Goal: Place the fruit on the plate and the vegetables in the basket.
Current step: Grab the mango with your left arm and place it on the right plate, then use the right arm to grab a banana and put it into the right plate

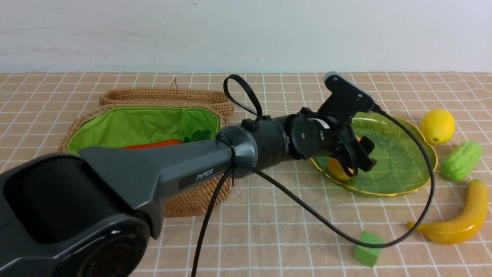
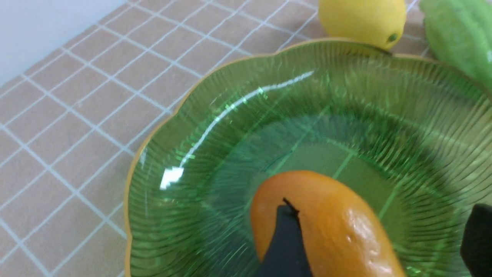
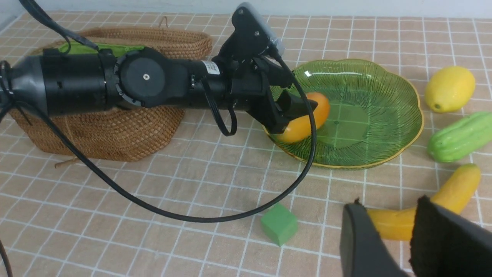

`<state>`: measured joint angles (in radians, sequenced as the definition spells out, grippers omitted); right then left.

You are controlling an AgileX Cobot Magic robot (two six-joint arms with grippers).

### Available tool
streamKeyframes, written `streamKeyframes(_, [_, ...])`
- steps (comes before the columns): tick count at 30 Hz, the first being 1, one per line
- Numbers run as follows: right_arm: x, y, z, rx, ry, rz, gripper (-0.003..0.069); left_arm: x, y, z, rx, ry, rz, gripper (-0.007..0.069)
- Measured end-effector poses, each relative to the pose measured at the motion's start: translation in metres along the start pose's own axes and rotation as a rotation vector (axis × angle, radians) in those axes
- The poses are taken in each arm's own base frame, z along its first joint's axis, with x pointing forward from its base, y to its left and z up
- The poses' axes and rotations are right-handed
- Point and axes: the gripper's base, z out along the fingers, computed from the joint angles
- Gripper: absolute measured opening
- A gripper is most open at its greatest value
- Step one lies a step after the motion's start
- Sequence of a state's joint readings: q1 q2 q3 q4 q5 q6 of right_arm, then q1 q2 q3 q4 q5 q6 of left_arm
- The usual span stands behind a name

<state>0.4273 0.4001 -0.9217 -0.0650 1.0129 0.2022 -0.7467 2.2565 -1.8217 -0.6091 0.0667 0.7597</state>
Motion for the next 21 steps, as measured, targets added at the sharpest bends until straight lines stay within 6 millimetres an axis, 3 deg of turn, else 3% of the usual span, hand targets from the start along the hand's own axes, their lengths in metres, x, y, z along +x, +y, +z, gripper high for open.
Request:
streamKeyframes(5, [-0.001,0.001,0.01,0.012,0.063,0.004,0.0215,-0.045,-0.01,-0.045,0.137,0.028,0.02,0.0547])
streamKeyframes(6, [-0.001,0.001,0.011,0.013,0.068,0.004,0.0215,-0.046,-0.01,-0.047,0.144,0.033,0.021,0.0545])
streamKeyframes(8, [-0.003,0.002,0.029,0.028,0.15,0.001,0.0215,-0.065,-0.015,-0.078,0.225,0.099,0.012,0.0498])
streamKeyframes(12, [-0.006,0.003,0.065,0.071,0.292,-0.019,0.0215,-0.093,-0.013,-0.137,0.235,0.233,-0.113,0.0317])
streamKeyframes(16, [-0.008,0.0,0.113,0.149,0.412,-0.075,0.0215,-0.116,0.0,-0.204,0.101,0.327,-0.199,0.0034])
streamKeyframes(18, [-0.008,-0.004,0.143,0.196,0.459,-0.091,0.0215,-0.123,0.005,-0.236,0.043,0.356,-0.209,-0.0013])
streamKeyframes(19, [-0.008,-0.004,0.146,0.198,0.464,-0.092,0.0215,-0.124,0.006,-0.239,0.039,0.356,-0.209,-0.0013])
streamKeyframes(20, [-0.005,-0.013,0.17,0.241,0.506,-0.073,0.0215,-0.128,0.007,-0.259,0.022,0.35,-0.212,-0.0013])
streamKeyframes(21, [-0.006,-0.014,0.17,0.245,0.5,-0.068,0.0215,-0.129,0.007,-0.262,0.02,0.346,-0.213,-0.0013])
